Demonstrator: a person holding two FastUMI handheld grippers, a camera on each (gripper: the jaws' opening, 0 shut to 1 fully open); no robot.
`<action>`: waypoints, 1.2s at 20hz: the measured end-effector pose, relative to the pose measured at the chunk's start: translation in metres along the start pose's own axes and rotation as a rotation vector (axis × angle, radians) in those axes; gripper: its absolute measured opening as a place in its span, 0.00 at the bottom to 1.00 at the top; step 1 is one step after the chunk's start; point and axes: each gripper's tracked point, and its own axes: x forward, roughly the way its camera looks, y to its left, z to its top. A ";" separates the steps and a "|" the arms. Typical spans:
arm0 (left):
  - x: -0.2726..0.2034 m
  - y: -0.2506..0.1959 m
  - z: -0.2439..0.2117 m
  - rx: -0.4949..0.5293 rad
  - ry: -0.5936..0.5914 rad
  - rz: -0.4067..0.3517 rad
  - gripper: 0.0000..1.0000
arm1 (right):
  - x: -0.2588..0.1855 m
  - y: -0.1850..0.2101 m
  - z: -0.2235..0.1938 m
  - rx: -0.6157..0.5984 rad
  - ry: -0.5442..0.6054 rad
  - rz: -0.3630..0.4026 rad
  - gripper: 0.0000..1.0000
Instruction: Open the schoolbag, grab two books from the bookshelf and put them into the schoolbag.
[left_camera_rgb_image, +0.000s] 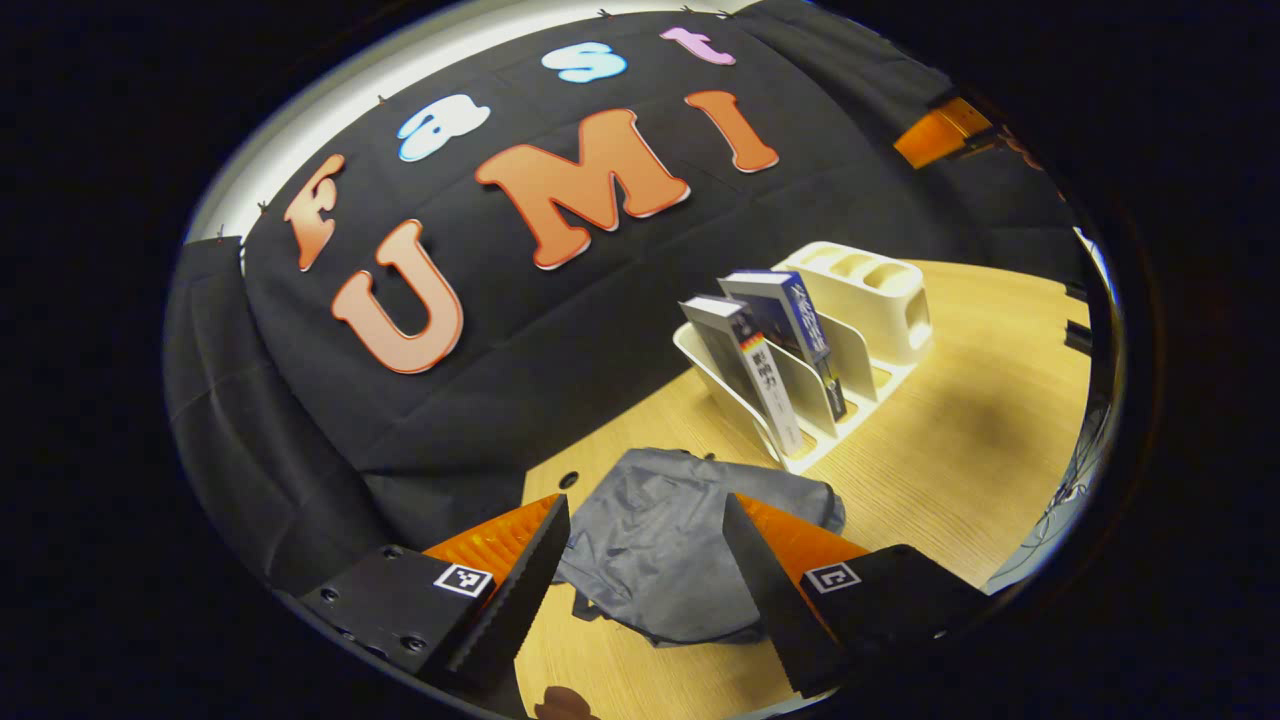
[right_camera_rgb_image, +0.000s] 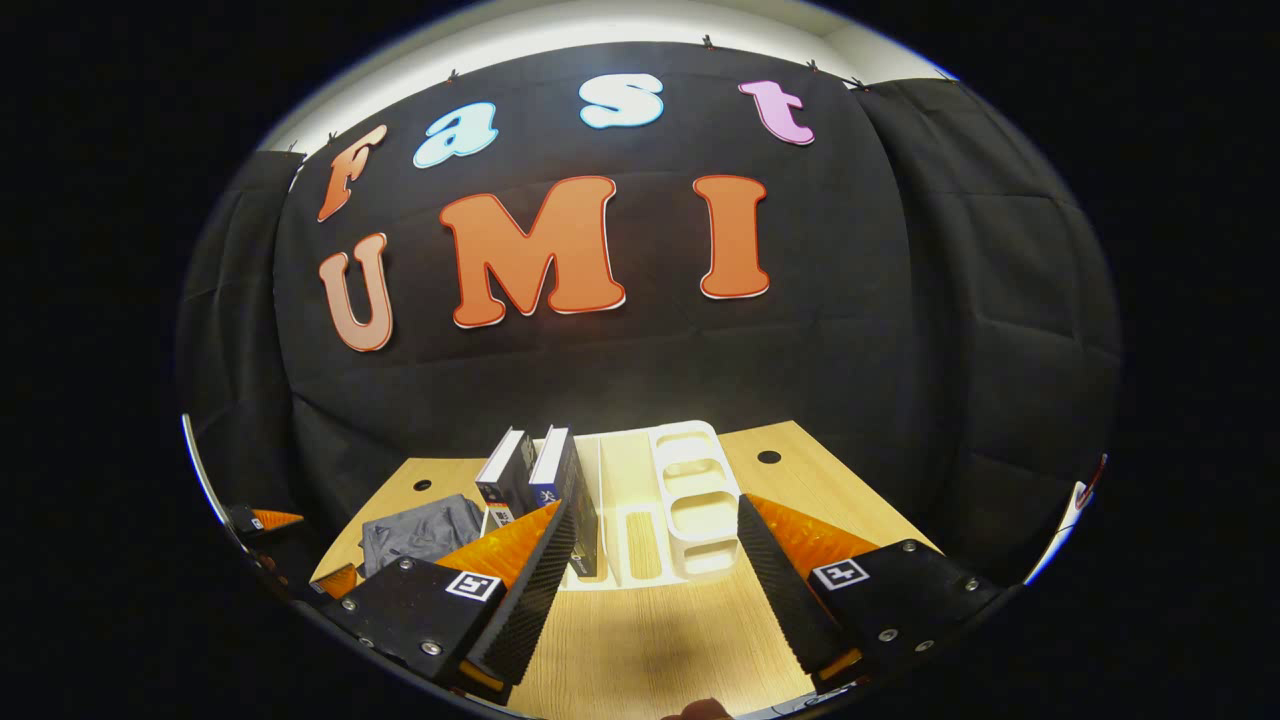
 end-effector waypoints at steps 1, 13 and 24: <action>0.004 -0.012 -0.010 0.019 0.019 -0.026 0.98 | 0.000 -0.002 -0.003 -0.003 0.009 -0.008 0.97; 0.050 -0.098 -0.088 0.232 0.171 -0.199 0.98 | 0.008 -0.024 -0.051 -0.002 0.139 -0.052 0.98; 0.090 -0.111 -0.118 0.260 0.296 -0.284 0.71 | 0.021 -0.030 -0.060 0.002 0.185 -0.061 0.98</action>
